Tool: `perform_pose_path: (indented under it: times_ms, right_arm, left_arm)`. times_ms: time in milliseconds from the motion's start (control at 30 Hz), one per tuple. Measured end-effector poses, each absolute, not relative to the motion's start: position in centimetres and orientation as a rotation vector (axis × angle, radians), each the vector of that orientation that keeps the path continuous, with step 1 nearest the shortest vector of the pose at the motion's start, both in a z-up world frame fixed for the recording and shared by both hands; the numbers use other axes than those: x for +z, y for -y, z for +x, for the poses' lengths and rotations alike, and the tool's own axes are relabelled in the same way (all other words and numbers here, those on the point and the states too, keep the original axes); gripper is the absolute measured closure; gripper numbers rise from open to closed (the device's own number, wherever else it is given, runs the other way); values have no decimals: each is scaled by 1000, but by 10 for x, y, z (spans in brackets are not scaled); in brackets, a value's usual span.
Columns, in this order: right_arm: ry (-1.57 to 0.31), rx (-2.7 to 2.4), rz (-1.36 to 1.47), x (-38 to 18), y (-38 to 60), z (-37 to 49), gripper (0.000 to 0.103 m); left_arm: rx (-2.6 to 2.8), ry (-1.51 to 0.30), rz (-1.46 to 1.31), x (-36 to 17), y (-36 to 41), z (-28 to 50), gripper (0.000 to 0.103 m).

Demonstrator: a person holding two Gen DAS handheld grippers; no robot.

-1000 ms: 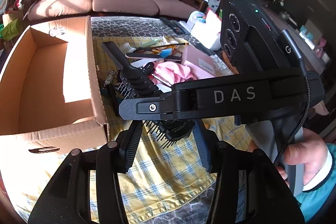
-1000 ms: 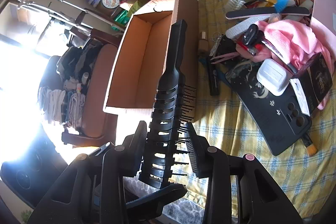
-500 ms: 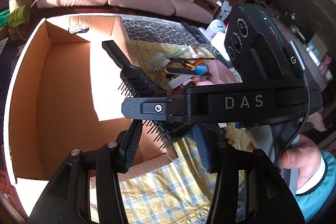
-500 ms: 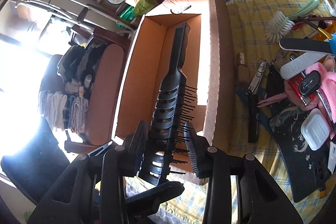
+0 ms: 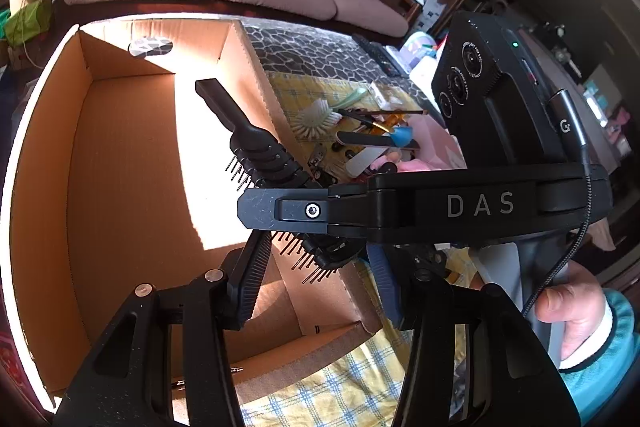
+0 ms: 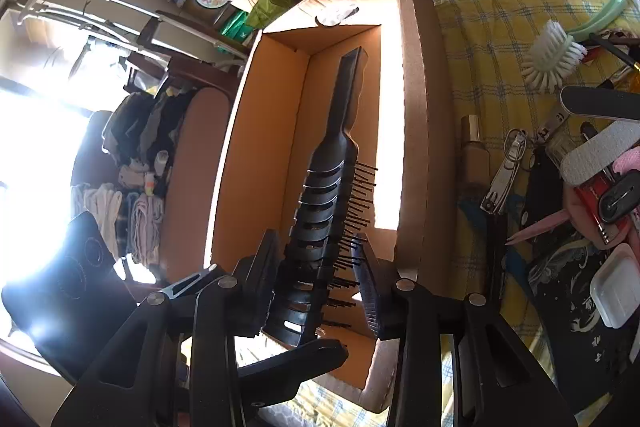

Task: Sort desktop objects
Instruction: 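Carry the black hairbrush with the right gripper into the cardboard box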

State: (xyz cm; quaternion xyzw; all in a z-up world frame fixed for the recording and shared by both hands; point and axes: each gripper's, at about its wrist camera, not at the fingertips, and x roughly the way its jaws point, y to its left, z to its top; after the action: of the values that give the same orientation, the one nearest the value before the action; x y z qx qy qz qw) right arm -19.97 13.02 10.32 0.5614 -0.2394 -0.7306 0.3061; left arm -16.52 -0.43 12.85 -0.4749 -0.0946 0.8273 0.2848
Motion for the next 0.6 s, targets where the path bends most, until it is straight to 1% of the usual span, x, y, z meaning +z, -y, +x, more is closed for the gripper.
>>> perform_pose_path:
  times_ms: [33,67,100,167,433,600]
  right_arm:
    - [641,-1934,1482,104,-132,-200,63]
    - [648,-1938,1479,105,-134,-201,59]
    - [650,-1953,1474,107,-138,-202,53]
    - [669,-1970,1460,112,-145,-204,49]
    - [662,-2009,1445,119,-170,-204,50]
    - [665,-2015,1425,121,-179,-195,50]
  left_arm:
    - [2216,254,-1271,130,4,-167,56]
    - [2221,256,-1272,131,3,-170,56]
    - [2222,255,-1278,131,3,-173,57]
    - [2227,246,-1300,129,2,-178,57]
    - [2229,252,-1396,119,-1,-196,57]
    - [2217,288,-1489,112,1,-218,57]
